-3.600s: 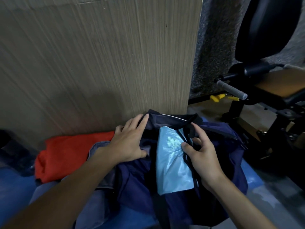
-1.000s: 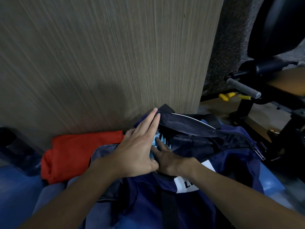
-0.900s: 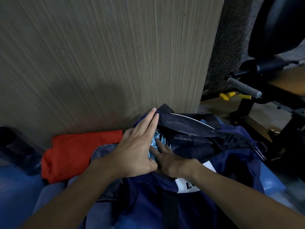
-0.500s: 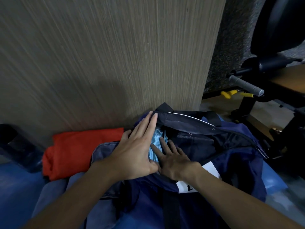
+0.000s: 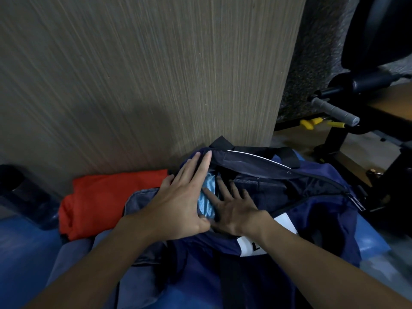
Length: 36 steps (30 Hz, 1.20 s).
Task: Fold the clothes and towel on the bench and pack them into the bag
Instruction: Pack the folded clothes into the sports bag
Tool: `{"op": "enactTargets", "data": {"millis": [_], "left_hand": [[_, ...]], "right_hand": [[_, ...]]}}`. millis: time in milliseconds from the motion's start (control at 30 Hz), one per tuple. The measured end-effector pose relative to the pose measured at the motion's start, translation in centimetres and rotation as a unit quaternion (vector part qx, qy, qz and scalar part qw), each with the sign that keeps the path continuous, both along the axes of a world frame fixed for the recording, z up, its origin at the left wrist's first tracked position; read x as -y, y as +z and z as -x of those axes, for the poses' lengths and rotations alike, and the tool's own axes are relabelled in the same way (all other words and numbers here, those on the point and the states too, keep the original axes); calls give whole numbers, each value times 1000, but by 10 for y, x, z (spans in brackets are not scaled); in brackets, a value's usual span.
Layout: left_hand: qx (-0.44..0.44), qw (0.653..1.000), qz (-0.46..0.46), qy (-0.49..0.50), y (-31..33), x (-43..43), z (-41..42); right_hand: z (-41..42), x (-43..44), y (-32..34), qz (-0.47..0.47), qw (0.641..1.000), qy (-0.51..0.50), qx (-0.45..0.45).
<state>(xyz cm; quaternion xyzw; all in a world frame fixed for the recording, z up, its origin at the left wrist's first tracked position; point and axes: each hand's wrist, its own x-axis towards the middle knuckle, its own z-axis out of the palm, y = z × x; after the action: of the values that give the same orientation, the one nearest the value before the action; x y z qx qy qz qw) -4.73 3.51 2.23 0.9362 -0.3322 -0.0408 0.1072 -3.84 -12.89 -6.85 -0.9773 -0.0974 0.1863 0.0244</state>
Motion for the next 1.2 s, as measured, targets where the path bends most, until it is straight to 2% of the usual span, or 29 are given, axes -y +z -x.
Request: {"op": "enactTargets", "data": {"millis": [400,933,1067,1200], "left_hand": [[-19,1000,-7,-3,3,-2,-1],[-25,1000,1,-15,2,-7,-4],[-36,999,5,2,3,-9,0],[-30,999,22,19,3,-11,7]], "right_hand": [[-13,0,-3,-46,997,7,-56],[-5,-1,6,-19,999,15,-36],[10,2,26,-49,999,16,6],[40,6,48,-59,992,32,110]]}}
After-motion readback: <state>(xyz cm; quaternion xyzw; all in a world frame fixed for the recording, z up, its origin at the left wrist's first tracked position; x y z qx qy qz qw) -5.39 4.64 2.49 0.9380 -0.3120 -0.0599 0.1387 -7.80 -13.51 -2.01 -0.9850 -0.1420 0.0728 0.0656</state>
